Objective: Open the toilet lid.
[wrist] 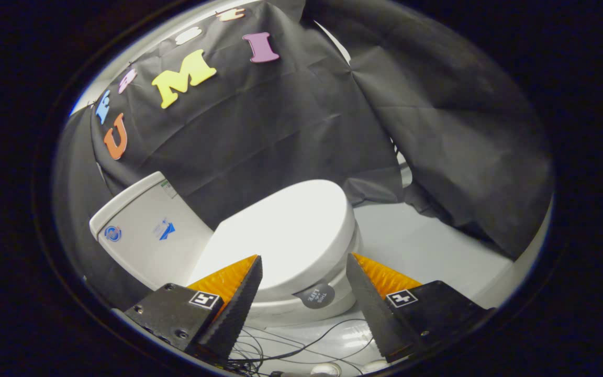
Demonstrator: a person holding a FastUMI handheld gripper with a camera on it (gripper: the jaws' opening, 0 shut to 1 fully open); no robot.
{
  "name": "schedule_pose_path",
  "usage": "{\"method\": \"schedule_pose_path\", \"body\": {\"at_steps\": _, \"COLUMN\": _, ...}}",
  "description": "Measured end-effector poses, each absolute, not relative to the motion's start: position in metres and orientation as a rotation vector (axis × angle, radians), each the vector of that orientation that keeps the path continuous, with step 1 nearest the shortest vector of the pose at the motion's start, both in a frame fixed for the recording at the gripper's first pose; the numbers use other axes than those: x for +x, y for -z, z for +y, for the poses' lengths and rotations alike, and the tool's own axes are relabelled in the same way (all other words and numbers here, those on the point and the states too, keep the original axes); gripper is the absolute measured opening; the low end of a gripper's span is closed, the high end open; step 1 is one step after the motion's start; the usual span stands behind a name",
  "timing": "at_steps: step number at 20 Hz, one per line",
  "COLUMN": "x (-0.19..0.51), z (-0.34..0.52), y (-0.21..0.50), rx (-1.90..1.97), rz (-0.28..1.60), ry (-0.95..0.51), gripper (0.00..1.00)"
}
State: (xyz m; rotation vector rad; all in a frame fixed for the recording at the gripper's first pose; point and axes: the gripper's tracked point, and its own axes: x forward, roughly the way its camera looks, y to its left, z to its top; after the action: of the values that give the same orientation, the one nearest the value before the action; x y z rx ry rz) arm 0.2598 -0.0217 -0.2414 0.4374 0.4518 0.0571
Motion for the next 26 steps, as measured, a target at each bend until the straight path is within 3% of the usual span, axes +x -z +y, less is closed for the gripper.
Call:
{"method": "schedule_pose_path", "body": {"at_steps": 10, "x": 0.260, "z": -0.016, "y": 0.292, "rx": 0.726, "rz": 0.600, "ry": -0.057, "gripper": 0.96}}
{"method": "schedule_pose_path", "body": {"at_steps": 14, "x": 0.264, "z": -0.009, "y": 0.313, "rx": 0.793, "rz": 0.658, "ry": -0.043, "gripper": 0.83}}
{"method": "schedule_pose_path", "body": {"at_steps": 23, "x": 0.274, "z": -0.003, "y": 0.313, "rx": 0.898, "rz": 0.661, "ry": -0.097, "gripper": 0.40}}
{"method": "schedule_pose_path", "body": {"at_steps": 26, "x": 0.277, "z": -0.002, "y": 0.313, "rx": 0.952, "rz": 0.675, "ry": -0.093, "gripper": 0.34}}
